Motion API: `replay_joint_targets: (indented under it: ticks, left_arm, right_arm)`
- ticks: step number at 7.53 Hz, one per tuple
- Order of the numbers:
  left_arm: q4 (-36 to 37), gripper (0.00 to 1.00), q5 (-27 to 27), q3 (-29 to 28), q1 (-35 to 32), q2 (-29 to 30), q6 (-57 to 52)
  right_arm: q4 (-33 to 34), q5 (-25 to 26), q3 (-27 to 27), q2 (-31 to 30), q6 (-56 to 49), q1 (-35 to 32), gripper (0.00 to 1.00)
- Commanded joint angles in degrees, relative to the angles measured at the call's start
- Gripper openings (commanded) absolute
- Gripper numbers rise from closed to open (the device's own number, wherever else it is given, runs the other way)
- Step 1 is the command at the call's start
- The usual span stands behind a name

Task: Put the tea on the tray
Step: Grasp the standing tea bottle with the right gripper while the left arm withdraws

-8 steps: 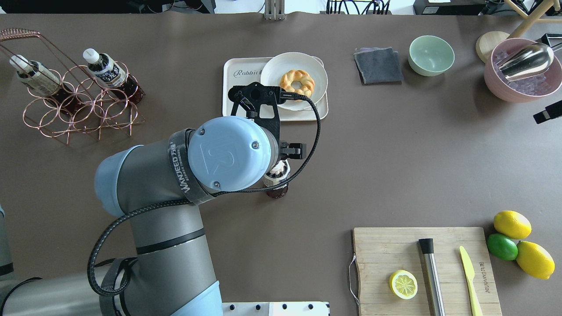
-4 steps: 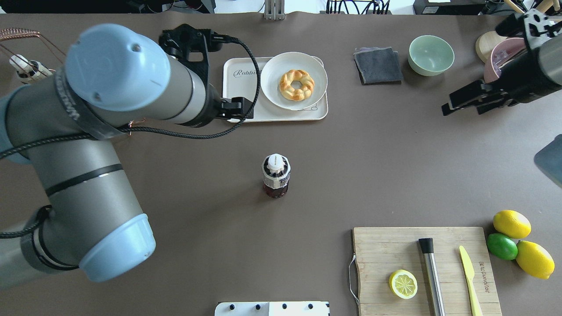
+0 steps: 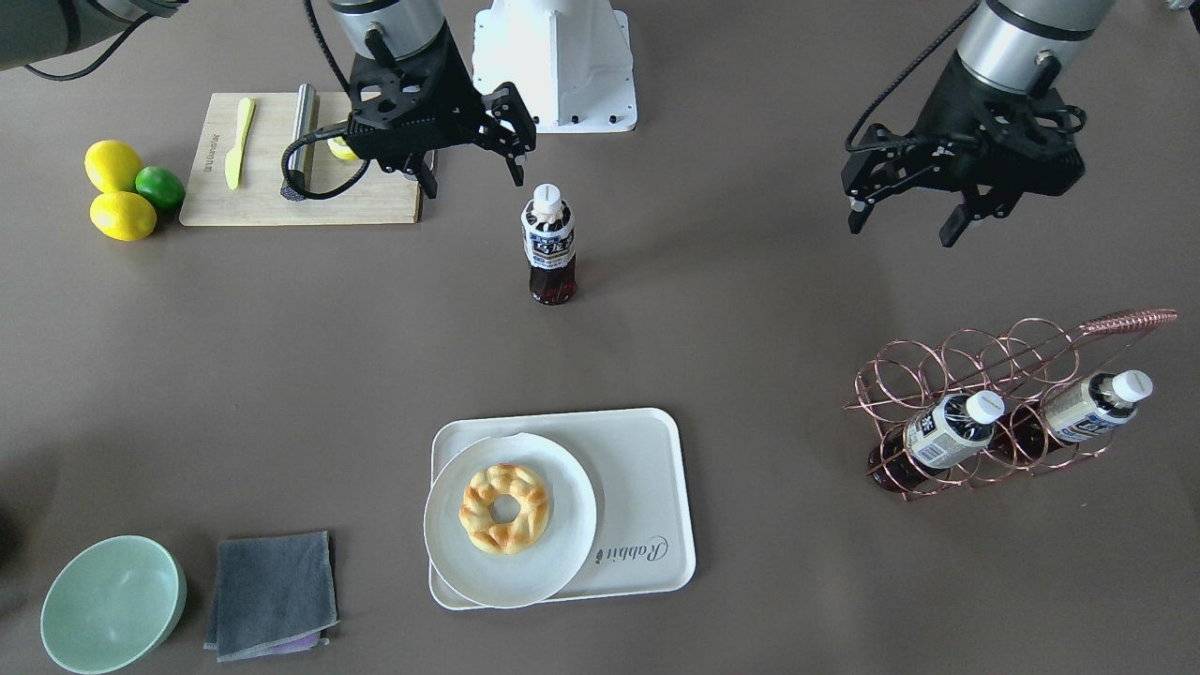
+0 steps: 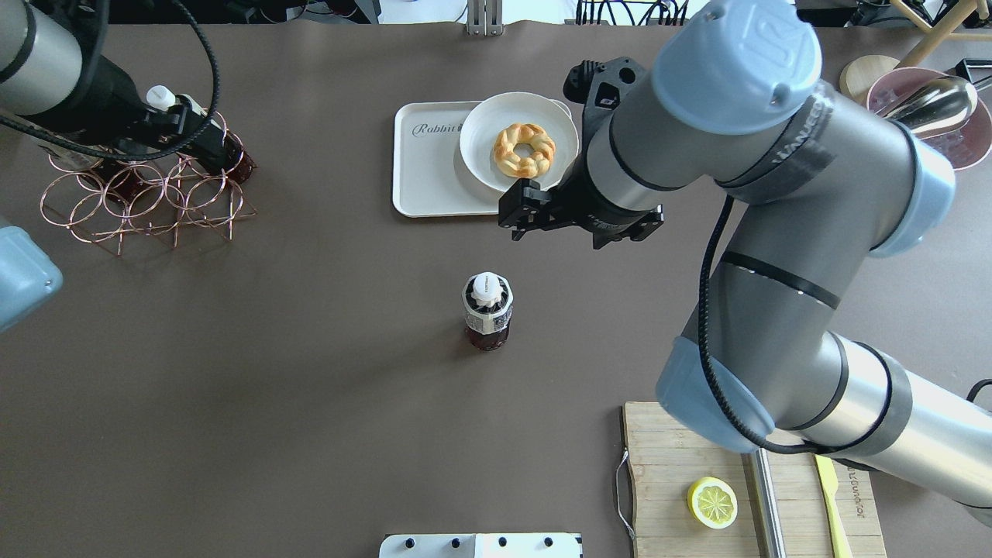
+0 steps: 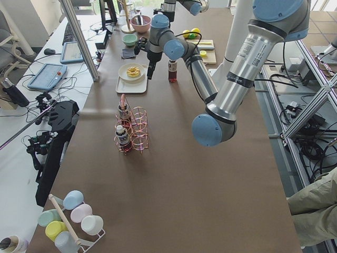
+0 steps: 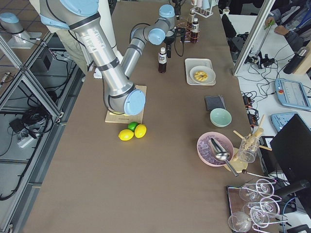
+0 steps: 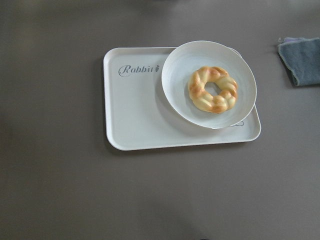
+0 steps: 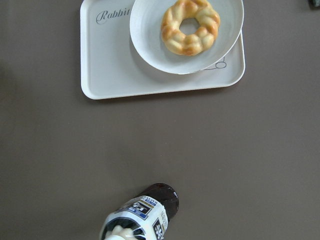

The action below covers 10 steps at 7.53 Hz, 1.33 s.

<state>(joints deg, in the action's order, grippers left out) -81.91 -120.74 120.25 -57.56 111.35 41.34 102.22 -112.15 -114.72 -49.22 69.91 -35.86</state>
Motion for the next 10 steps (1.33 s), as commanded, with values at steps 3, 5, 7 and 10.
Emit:
replay_joint_targets:
  ticks: [3, 5, 7, 10]
  left_arm:
    - [-10.7, 0.96, -6.9, 0.0, -6.6, -13.6, -2.9]
    - [-11.1, 0.96, -8.6, -0.1, -8.3, -14.9, -4.4]
    - [-11.1, 0.96, -8.7, -0.1, -8.3, -14.9, -4.3]
    - [-11.1, 0.96, -8.7, -0.1, -8.3, -14.9, -3.9]
  right_arm:
    - [-0.1, 8.2, 5.7, 4.4, 0.7, 6.7, 1.00]
    - [0.0, 10.1, 8.1, 4.8, -0.2, 7.9, 0.95]
    - [0.3, 10.1, 7.9, 4.9, -0.2, 8.4, 0.59]
    - [0.4, 10.6, 7.9, 5.4, -0.3, 8.5, 0.29]
